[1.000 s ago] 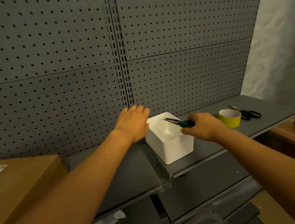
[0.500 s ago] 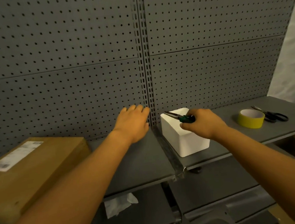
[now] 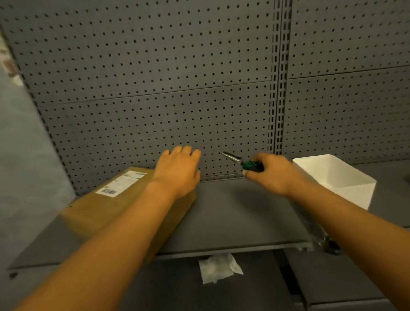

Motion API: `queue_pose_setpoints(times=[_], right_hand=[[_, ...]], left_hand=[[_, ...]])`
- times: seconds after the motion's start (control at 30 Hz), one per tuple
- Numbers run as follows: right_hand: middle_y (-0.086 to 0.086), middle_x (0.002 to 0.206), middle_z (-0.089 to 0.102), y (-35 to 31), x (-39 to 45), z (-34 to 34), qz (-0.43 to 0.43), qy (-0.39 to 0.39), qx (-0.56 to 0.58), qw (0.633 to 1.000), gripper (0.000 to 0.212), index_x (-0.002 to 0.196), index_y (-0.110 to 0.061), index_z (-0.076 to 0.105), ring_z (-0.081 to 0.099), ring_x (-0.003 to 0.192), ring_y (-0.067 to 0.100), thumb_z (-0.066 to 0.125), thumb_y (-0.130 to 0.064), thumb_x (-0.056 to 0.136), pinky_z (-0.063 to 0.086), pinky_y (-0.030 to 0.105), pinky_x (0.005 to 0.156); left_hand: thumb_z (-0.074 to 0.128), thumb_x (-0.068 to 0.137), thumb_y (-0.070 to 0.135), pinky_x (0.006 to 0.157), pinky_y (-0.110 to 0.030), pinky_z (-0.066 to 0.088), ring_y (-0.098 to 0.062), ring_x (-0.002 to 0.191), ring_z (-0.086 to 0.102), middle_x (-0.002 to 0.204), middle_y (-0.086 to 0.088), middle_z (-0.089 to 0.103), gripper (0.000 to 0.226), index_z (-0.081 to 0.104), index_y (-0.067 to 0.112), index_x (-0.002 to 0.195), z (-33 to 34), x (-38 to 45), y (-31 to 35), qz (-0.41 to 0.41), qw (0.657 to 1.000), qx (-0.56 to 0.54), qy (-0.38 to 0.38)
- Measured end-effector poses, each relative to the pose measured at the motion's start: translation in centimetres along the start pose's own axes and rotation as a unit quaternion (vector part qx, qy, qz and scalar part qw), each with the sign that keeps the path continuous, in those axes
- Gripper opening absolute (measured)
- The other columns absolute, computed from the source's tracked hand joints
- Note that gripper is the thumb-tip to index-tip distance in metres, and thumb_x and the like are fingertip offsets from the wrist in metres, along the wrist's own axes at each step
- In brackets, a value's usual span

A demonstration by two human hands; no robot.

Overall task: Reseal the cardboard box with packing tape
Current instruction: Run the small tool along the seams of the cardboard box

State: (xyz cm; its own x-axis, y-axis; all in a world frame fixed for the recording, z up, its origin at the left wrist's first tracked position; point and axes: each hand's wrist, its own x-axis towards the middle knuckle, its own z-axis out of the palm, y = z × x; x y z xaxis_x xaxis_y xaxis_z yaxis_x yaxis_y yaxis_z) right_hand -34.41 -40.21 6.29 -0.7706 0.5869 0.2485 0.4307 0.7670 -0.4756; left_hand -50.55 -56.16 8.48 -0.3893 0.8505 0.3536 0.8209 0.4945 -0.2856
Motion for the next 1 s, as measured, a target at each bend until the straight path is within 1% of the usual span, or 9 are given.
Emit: queue_pose_setpoints(times=[0.07,0.13,0.27,0.43,0.53,0.6,0.77,0.9,1.0], right_hand=[[0.003,0.076,0.054,-1.9,0.4,0.9,0.000,-0.001,0.004,1.000,0.031,0.096,-0.017,0.052,0.056,0.073,0.023,0.056,-0.047,0.090,0.045,0.034,0.061],[0.003,0.079,0.055,-3.9,0.8,1.9,0.003,-0.001,0.010,1.000,0.033,0.103,-0.017,0.053,0.056,0.073,0.022,0.056,-0.047,0.091,0.045,0.033,0.061],[0.007,0.088,0.059,-8.2,1.2,4.4,0.011,0.003,0.017,1.000,0.040,0.111,-0.013,0.054,0.058,0.079,0.024,0.056,-0.046,0.091,0.050,0.038,0.070],[0.009,0.090,0.059,-12.4,0.8,8.5,0.025,0.000,0.020,0.999,0.043,0.108,-0.007,0.055,0.058,0.079,0.025,0.057,-0.046,0.090,0.051,0.040,0.070],[0.005,0.087,0.056,-14.1,0.3,10.4,0.033,-0.011,0.026,0.999,0.037,0.108,-0.010,0.054,0.056,0.078,0.023,0.057,-0.043,0.090,0.050,0.039,0.070],[0.005,0.085,0.057,-14.7,0.3,11.3,0.038,-0.012,0.030,0.999,0.035,0.105,-0.011,0.054,0.058,0.078,0.023,0.058,-0.043,0.089,0.051,0.040,0.070],[0.001,0.077,0.054,-15.6,0.6,12.3,0.042,-0.019,0.015,0.999,0.031,0.093,-0.015,0.051,0.054,0.068,0.018,0.058,-0.045,0.088,0.045,0.034,0.058],[0.005,0.078,0.055,-15.8,1.1,13.1,0.031,-0.033,0.005,0.999,0.034,0.093,-0.011,0.053,0.054,0.069,0.021,0.058,-0.044,0.088,0.047,0.038,0.061],[0.006,0.084,0.053,-15.8,1.6,13.6,0.022,-0.044,-0.009,0.999,0.034,0.091,-0.011,0.052,0.052,0.071,0.020,0.059,-0.044,0.088,0.045,0.037,0.063]], left_hand=[[0.041,0.098,0.035,0.099,-0.039,0.036,-0.026,0.122,0.043,0.132,-0.007,0.047,0.040,0.039,0.016,0.133,0.0,-0.8,-2.3,-0.006,1.000,-0.001,0.001],[0.041,0.097,0.034,0.100,-0.039,0.036,-0.026,0.121,0.044,0.132,-0.007,0.048,0.040,0.040,0.015,0.132,0.0,-1.6,-4.5,-0.006,1.000,0.001,0.000],[0.040,0.098,0.033,0.099,-0.039,0.036,-0.027,0.119,0.044,0.129,-0.008,0.048,0.038,0.040,0.015,0.131,0.3,-3.4,-9.1,-0.006,1.000,0.008,-0.006],[0.041,0.097,0.034,0.098,-0.040,0.037,-0.027,0.119,0.045,0.129,-0.008,0.049,0.039,0.041,0.016,0.131,2.1,-6.3,-13.7,-0.009,1.000,0.001,-0.020],[0.042,0.096,0.037,0.097,-0.039,0.038,-0.027,0.119,0.046,0.131,-0.008,0.049,0.043,0.040,0.017,0.135,3.5,-7.8,-15.9,-0.029,0.998,-0.012,-0.046],[0.043,0.095,0.038,0.098,-0.040,0.038,-0.028,0.119,0.046,0.132,-0.008,0.049,0.047,0.039,0.017,0.137,4.3,-8.5,-17.2,-0.050,0.996,-0.017,-0.067],[0.044,0.094,0.041,0.099,-0.042,0.038,-0.030,0.122,0.044,0.136,-0.009,0.047,0.052,0.037,0.018,0.140,6.2,-9.8,-19.4,-0.100,0.986,-0.059,-0.117],[0.037,0.096,0.045,0.097,-0.044,0.040,-0.032,0.120,0.046,0.133,-0.012,0.048,0.050,0.038,0.018,0.139,8.2,-10.4,-20.5,-0.139,0.976,-0.062,-0.157],[0.027,0.100,0.043,0.094,-0.044,0.043,-0.034,0.118,0.049,0.133,-0.015,0.048,0.049,0.037,0.017,0.139,9.5,-10.7,-21.1,-0.171,0.968,-0.076,-0.169]])
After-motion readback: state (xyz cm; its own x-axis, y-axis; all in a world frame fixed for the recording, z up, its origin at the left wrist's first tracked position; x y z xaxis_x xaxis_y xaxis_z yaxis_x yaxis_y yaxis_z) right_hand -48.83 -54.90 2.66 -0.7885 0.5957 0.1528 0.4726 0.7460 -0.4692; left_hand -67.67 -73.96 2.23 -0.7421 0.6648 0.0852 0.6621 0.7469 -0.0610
